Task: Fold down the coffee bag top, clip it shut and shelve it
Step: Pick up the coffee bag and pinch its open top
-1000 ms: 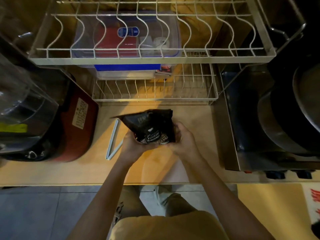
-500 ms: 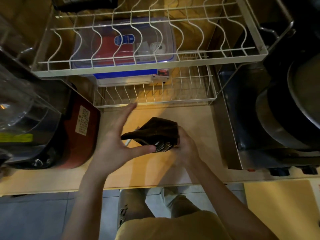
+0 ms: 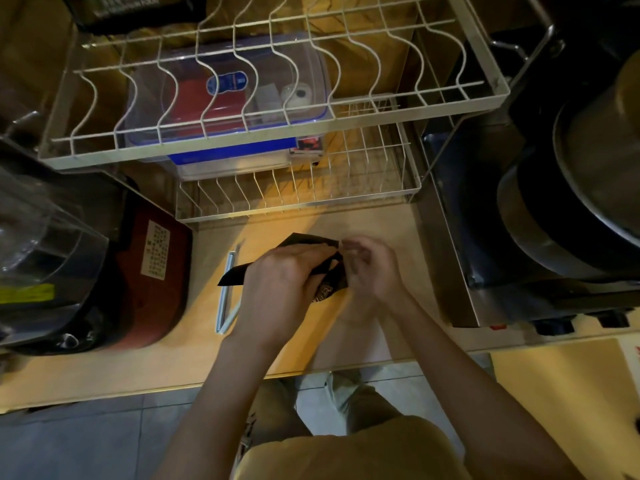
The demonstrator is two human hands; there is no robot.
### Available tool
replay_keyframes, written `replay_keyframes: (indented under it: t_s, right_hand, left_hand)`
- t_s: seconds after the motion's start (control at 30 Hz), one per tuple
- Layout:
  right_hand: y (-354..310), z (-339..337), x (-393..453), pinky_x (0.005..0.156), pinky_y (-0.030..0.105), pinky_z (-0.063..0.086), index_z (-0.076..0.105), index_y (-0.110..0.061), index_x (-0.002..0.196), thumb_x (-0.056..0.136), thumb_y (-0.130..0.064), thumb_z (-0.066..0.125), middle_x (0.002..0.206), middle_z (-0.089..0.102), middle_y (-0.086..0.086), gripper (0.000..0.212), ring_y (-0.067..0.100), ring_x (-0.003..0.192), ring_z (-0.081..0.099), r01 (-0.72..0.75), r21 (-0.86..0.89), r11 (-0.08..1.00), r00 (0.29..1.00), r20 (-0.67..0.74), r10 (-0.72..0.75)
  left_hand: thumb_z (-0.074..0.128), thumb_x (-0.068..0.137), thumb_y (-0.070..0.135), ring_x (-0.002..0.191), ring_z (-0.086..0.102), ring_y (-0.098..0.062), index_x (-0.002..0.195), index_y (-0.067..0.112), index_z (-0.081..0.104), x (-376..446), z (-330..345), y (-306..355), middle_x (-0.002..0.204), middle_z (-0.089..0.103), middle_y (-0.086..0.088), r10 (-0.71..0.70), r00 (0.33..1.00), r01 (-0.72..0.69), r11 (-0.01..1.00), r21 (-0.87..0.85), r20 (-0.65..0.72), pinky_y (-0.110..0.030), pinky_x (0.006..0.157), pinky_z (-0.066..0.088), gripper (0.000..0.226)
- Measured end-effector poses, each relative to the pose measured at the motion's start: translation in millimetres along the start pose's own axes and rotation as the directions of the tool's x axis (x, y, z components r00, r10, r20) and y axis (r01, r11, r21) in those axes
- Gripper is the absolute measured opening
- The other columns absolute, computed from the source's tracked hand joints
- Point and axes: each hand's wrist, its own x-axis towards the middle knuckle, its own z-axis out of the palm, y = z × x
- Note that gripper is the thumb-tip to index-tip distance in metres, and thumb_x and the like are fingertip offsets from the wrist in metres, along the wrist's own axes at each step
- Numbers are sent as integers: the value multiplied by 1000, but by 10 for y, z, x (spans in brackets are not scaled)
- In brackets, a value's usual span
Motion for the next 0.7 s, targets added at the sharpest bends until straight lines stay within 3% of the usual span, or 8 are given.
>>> replay_keyframes:
  t_s: [0.1,0.2,0.23,0.37,0.5,0.63,0.7]
  right_hand:
    - [-25,74,36,82,22,46,70,-3,100,75,12,57,99,67,14,32,20,92,59,119,-331,936,992,81,-98]
    - [-10,126,50,69,2,39,73,0,89,74,7,63,92,68,19,19,20,84,59,127,-371,920,991,17,-130]
    - [-3,138,68,69,3,39,73,-1,87,75,5,63,92,66,19,17,20,83,58,103,-391,915,993,-11,-117]
    - [15,189,76,77,32,51,71,-3,86,76,5,60,93,58,16,17,26,83,59,88,-454,887,992,-45,-122]
    - [40,257,-34,71,31,47,64,-4,75,78,8,53,85,48,6,16,23,75,53,58,-391,918,987,-114,-111]
    - [66,295,-52,70,30,44,64,-4,72,76,8,55,82,49,6,16,22,74,52,37,-329,944,986,-143,-89]
    - [31,246,7,70,30,46,67,-2,73,75,10,56,77,56,5,16,17,74,53,50,-323,945,993,-81,-80]
  left_hand:
    - [46,84,26,85,69,-21,102,15,67,-18,-20,10,93,75,-4,-22,1000,21,997,-72,-15,-27,68,52,30]
    - [43,84,30,81,69,-20,102,17,67,-23,-40,11,91,75,-4,-48,998,44,991,-129,-28,-27,68,49,33]
    - [43,84,31,81,69,-20,102,17,67,-25,-47,11,90,75,-4,-53,998,48,989,-140,-32,-28,67,49,33]
    - [44,84,30,75,68,-18,102,17,67,-53,-86,-14,86,75,-6,-58,998,51,985,-163,-40,-27,62,51,32]
    - [47,83,29,58,62,-13,93,13,70,-83,-135,-53,71,74,-9,-67,994,51,983,-178,-86,-27,54,45,30]
    - [50,81,29,70,60,-14,89,10,71,-65,-150,-51,69,74,-10,-93,989,66,973,-223,-116,-23,52,45,30]
    - [51,81,29,64,64,-11,90,10,71,-29,-159,-69,74,74,-9,-143,982,107,962,-250,-128,-24,55,48,29]
